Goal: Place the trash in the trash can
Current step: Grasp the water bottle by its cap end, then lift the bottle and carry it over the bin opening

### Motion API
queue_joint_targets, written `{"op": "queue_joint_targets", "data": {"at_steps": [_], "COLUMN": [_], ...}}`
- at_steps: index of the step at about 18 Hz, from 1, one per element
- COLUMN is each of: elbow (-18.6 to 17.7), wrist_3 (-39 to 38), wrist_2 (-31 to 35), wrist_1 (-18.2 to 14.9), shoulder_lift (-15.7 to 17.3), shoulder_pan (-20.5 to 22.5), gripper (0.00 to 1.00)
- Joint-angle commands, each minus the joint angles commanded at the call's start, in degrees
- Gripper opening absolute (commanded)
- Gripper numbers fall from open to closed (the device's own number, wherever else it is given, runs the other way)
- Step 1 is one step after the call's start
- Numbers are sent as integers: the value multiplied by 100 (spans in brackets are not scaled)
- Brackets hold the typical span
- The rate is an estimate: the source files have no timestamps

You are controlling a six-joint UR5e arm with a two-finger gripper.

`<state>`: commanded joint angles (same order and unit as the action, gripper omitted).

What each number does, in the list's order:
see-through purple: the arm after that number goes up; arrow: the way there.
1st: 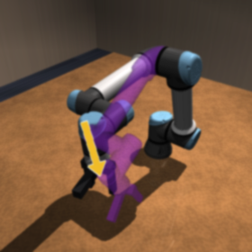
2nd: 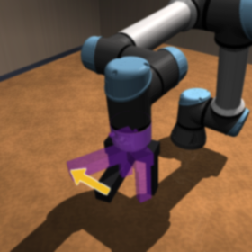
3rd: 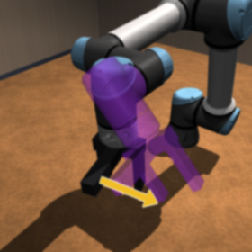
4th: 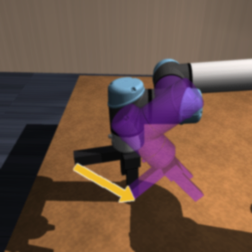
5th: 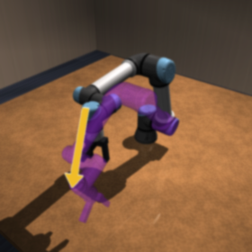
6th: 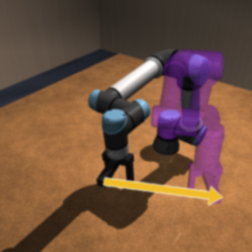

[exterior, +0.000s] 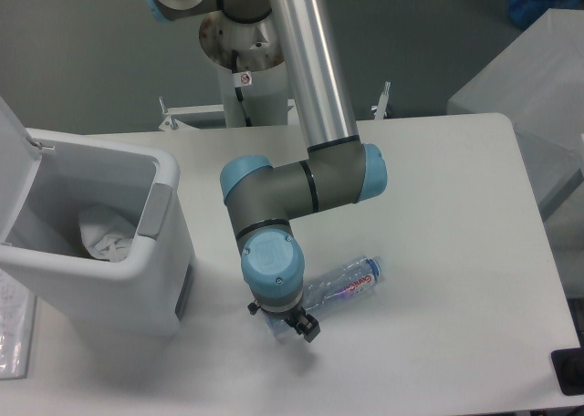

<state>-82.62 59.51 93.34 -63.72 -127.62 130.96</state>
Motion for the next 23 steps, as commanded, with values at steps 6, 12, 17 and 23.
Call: {"op": "queue_joint_targets", "data": {"at_steps": [6,12,17,23], "elbow": [105,325,457,826], "wrist_3": [-150,-123,-97,-106], "wrist_2": [-9,-105,-684,-1992], "wrist_1": [79,70,79,88], "shoulder_lift": [0,245,623,1185], "shoulder_pan": [-18,0,166,658], "gripper": [59,59,57,56]}}
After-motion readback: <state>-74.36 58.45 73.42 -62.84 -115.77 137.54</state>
